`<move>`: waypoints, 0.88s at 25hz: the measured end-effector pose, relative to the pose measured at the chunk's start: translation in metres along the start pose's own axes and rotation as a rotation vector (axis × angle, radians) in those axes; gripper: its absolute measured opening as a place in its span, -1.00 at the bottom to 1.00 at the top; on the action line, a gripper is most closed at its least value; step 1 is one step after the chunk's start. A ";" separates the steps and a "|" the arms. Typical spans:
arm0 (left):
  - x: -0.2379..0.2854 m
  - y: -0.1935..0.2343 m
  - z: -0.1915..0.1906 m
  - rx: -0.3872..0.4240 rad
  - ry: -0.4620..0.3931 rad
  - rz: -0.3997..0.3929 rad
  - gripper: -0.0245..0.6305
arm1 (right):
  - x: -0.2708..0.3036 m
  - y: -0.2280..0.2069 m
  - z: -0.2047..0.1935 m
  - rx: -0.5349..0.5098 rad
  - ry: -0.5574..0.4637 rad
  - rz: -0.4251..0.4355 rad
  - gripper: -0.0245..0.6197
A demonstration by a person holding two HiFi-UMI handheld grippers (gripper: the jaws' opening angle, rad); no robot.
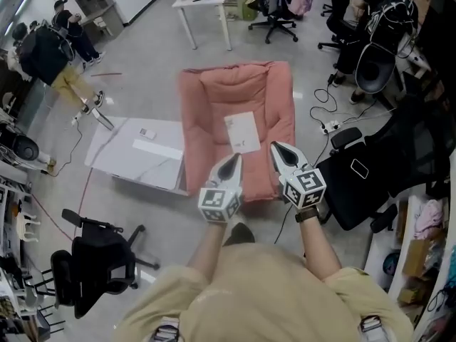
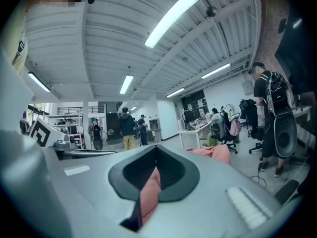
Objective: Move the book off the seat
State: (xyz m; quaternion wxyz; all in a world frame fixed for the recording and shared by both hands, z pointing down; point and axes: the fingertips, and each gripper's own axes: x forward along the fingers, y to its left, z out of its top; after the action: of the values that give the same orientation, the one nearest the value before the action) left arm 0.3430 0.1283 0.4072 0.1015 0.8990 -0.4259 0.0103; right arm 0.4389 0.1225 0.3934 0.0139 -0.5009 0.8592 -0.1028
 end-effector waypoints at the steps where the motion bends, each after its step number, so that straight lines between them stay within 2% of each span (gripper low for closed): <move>1: 0.007 0.014 0.000 -0.008 0.006 -0.001 -0.92 | 0.014 -0.003 -0.003 0.003 0.011 -0.005 -0.91; 5: 0.037 0.077 -0.007 -0.014 0.054 -0.016 -0.92 | 0.081 -0.013 -0.022 -0.007 0.090 0.015 -0.91; 8: 0.051 0.115 -0.029 -0.030 0.126 -0.029 -0.92 | 0.114 -0.024 -0.065 0.017 0.209 0.000 -0.91; 14: 0.072 0.166 -0.094 -0.122 0.237 -0.016 -0.92 | 0.145 -0.044 -0.144 0.103 0.368 -0.041 -0.91; 18: 0.095 0.196 -0.142 -0.190 0.313 0.003 -0.92 | 0.172 -0.072 -0.194 0.150 0.452 -0.066 -0.91; 22: 0.124 0.226 -0.185 -0.223 0.393 0.033 -0.92 | 0.201 -0.106 -0.239 0.211 0.510 -0.084 -0.91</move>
State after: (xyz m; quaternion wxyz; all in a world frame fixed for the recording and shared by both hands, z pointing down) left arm 0.2615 -0.0705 0.6409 0.2811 0.8559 -0.4109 0.1397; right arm 0.3992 -0.0626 0.6635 -0.1549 -0.4897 0.7982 -0.3149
